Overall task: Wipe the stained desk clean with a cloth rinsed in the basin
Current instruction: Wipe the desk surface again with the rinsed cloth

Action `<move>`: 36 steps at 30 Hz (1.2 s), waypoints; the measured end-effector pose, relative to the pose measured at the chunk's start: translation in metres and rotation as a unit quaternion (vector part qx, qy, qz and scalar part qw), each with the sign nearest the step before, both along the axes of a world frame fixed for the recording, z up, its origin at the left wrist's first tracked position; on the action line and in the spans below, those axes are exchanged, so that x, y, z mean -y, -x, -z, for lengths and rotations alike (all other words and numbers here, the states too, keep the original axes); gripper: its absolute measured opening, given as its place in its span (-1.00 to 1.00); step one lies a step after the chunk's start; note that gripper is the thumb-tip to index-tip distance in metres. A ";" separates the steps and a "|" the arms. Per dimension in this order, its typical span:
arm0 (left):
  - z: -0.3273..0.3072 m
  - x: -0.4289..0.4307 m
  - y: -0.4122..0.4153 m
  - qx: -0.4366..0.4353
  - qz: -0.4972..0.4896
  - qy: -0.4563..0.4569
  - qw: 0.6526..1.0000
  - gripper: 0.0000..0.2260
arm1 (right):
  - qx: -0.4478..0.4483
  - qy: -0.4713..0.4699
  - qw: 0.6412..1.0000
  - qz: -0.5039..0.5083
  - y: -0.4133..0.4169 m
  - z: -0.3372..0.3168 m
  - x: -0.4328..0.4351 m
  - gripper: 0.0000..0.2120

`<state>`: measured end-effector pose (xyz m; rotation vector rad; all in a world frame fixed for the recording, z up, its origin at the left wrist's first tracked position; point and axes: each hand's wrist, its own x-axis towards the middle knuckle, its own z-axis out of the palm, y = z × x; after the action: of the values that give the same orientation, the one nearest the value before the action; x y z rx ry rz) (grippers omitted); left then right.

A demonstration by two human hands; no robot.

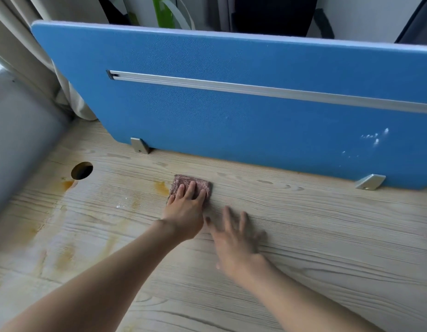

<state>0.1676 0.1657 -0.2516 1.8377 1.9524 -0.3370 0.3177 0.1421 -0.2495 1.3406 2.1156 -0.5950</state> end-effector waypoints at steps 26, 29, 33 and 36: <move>0.006 0.046 0.005 0.025 -0.012 -0.025 0.999 -0.42 | 0.046 -0.001 0.999 -0.003 0.014 -0.001 0.009 0.09; 0.007 0.057 0.009 0.025 0.004 -0.029 0.999 -0.44 | 0.044 -0.003 0.999 -0.009 0.013 -0.003 0.009 0.09; 0.008 0.036 0.019 0.024 -0.031 -0.031 0.999 -0.42 | 0.028 -0.018 0.999 -0.002 0.006 -0.003 0.012 0.05; 0.008 0.049 0.012 0.013 -0.011 -0.025 1.000 -0.42 | 0.009 -0.024 0.999 -0.033 0.007 -0.007 0.024 -0.04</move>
<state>0.1557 0.1170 -0.2593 1.8404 1.9781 -0.2581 0.3106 0.1181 -0.2424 1.2925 2.1622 -0.5055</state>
